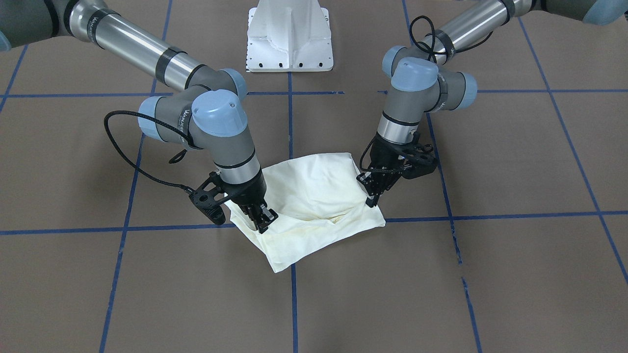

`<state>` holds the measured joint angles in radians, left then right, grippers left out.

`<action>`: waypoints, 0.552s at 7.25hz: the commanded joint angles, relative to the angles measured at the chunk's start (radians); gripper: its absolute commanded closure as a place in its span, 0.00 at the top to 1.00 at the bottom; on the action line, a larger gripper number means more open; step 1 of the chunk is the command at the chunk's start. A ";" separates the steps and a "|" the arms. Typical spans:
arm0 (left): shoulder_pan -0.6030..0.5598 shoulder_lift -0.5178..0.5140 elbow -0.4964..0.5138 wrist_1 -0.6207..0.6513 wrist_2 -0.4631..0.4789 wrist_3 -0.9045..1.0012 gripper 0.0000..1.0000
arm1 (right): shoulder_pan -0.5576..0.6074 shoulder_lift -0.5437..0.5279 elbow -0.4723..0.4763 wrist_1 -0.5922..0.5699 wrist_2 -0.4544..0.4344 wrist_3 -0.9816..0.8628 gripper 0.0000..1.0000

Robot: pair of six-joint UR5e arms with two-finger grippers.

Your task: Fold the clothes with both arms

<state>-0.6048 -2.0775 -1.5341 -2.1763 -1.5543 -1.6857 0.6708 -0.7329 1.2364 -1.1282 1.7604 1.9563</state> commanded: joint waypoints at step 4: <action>-0.064 0.004 0.009 0.001 -0.001 0.089 0.00 | 0.027 0.124 -0.152 0.038 0.002 -0.003 0.00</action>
<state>-0.6485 -2.0750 -1.5261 -2.1754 -1.5543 -1.6275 0.6946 -0.6393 1.1192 -1.0919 1.7613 1.9544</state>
